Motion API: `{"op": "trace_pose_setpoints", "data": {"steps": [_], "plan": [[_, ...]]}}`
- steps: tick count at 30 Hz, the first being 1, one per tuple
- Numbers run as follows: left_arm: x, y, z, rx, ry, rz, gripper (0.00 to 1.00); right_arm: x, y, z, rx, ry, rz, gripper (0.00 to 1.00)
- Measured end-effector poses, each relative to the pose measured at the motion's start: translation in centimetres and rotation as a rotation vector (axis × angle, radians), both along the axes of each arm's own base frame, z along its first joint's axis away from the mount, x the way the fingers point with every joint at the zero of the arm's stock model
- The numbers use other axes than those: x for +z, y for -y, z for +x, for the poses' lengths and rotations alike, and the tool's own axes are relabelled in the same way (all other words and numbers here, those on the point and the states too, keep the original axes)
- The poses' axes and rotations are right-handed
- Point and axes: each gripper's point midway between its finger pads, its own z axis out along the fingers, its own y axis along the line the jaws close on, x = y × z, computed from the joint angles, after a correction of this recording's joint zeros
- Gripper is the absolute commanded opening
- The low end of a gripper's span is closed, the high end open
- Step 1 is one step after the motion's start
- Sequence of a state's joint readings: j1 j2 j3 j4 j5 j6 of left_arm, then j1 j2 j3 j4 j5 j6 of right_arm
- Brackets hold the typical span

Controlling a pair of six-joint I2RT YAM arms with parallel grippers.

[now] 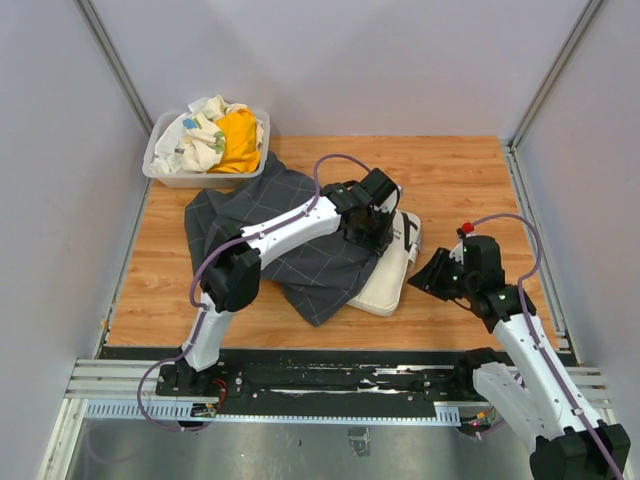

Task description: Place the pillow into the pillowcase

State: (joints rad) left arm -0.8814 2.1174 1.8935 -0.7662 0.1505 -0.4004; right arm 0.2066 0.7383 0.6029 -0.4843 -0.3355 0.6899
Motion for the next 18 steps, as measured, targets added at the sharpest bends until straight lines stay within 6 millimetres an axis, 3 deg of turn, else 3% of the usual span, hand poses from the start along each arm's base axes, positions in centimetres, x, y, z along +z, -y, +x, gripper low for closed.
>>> {"op": "trace_pose_setpoints", "data": {"steps": [4, 7, 13, 18], "plan": [[0.2, 0.2, 0.0, -0.002, -0.004, 0.005, 0.00, -3.5, 0.8, -1.5, -0.036, -0.098, -0.026, 0.29], [0.3, 0.5, -0.1, -0.009, -0.007, 0.011, 0.00, -4.7, 1.0, -2.0, -0.046, -0.131, -0.032, 0.30], [1.4, 0.9, -0.3, -0.016, -0.004, 0.001, 0.00, -7.1, 0.6, -1.7, -0.052, -0.169, -0.003, 0.41], [2.4, 1.0, -0.1, -0.015, 0.008, -0.007, 0.00, -8.3, 0.0, -0.6, -0.085, -0.171, 0.094, 0.45]]}}
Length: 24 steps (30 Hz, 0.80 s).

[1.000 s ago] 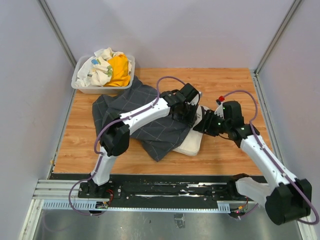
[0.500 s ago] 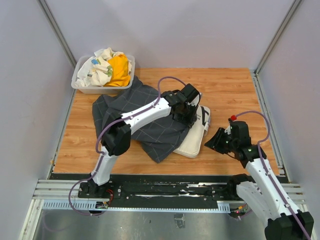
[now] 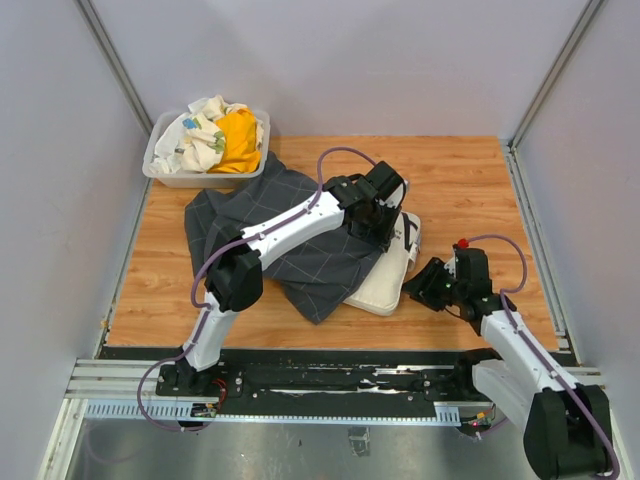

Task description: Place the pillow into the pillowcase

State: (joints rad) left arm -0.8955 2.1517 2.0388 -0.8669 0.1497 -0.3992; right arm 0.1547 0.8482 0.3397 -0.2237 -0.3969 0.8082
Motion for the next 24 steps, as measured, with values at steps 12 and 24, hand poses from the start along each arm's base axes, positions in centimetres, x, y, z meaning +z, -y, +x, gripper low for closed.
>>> {"op": "trace_pose_setpoints", "data": {"steps": [12, 24], "plan": [[-0.1, -0.2, 0.1, 0.007, 0.003, 0.009, 0.00, 2.4, -0.2, 5.0, -0.090, 0.135, 0.129, 0.51], [-0.1, -0.6, 0.7, 0.020, -0.005, 0.003, 0.00, 1.7, -2.3, 7.4, -0.013, 0.070, 0.230, 0.61]]}}
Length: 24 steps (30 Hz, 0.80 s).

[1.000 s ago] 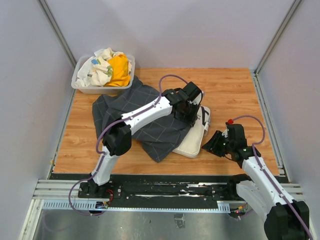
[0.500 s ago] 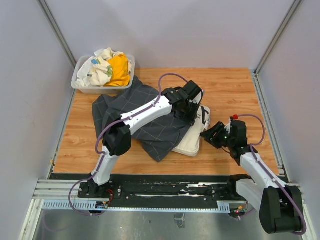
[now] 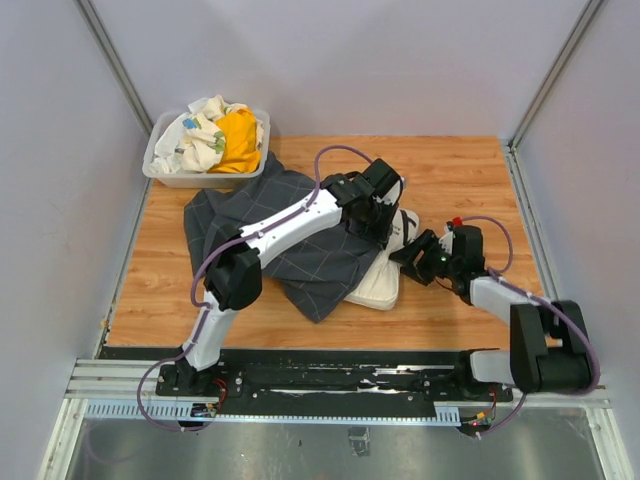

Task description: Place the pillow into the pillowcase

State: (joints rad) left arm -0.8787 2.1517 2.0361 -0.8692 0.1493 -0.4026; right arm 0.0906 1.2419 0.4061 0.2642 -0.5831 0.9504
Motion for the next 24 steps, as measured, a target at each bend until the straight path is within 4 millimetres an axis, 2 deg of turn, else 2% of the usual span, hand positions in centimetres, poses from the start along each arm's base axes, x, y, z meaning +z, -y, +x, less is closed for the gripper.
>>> {"op": "trace_pose_setpoints", "data": {"steps": [4, 7, 9, 13, 15, 18, 21, 24], "plan": [[0.1, 0.0, 0.3, 0.007, -0.009, -0.010, 0.00, -1.8, -1.2, 1.6, 0.044, -0.049, 0.061, 0.48], [0.2, 0.2, 0.8, 0.013, -0.008, -0.020, 0.00, -2.5, -2.0, 2.5, 0.068, -0.067, 0.120, 0.16], [0.4, 0.4, 1.1, 0.020, -0.010, -0.029, 0.00, -2.1, -2.4, 3.1, 0.084, -0.051, 0.138, 0.03], [1.5, 0.6, 2.0, 0.046, -0.009, -0.062, 0.00, -0.4, -2.7, 4.4, 0.100, 0.002, 0.142, 0.01], [3.0, 0.9, 2.7, 0.069, -0.003, -0.100, 0.00, 1.0, -2.7, 4.8, 0.106, 0.024, 0.132, 0.01], [5.8, 1.6, 3.6, 0.095, 0.008, -0.179, 0.00, 5.5, -2.7, 5.2, 0.130, 0.107, 0.095, 0.01], [9.6, 2.7, 4.2, 0.112, 0.024, -0.293, 0.00, 13.2, -2.5, 6.0, 0.157, 0.268, 0.023, 0.01], [15.7, 3.0, 4.3, 0.114, 0.060, -0.462, 0.00, 18.9, -1.8, 6.2, 0.147, 0.372, -0.034, 0.01]]}}
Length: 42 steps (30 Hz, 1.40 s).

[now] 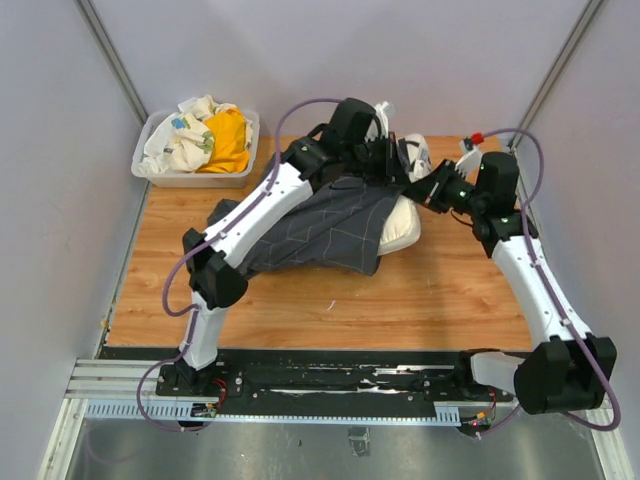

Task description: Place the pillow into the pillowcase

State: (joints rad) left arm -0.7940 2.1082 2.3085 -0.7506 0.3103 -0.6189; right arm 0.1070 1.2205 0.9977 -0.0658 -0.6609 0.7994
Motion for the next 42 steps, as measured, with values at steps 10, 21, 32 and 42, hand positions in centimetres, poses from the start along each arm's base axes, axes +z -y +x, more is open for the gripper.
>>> {"op": "trace_pose_setpoints", "data": {"steps": [10, 21, 32, 42], "plan": [[15.1, -1.3, -1.7, -0.042, 0.086, -0.434, 0.00, 13.2, -0.5, -1.4, 0.040, 0.263, -0.045, 0.01], [16.0, -2.9, -0.4, -0.003, -0.021, -0.551, 0.00, 7.5, -6.5, -0.8, 0.155, 0.147, -0.115, 0.01], [19.8, -3.9, -0.1, 0.007, -0.011, -0.665, 0.00, 9.8, -6.7, -1.4, 0.155, 0.187, -0.124, 0.28], [20.8, -8.6, 2.2, 0.134, 0.013, -0.733, 0.00, 9.8, -5.3, -4.1, 0.144, 0.204, -0.123, 0.58]]}}
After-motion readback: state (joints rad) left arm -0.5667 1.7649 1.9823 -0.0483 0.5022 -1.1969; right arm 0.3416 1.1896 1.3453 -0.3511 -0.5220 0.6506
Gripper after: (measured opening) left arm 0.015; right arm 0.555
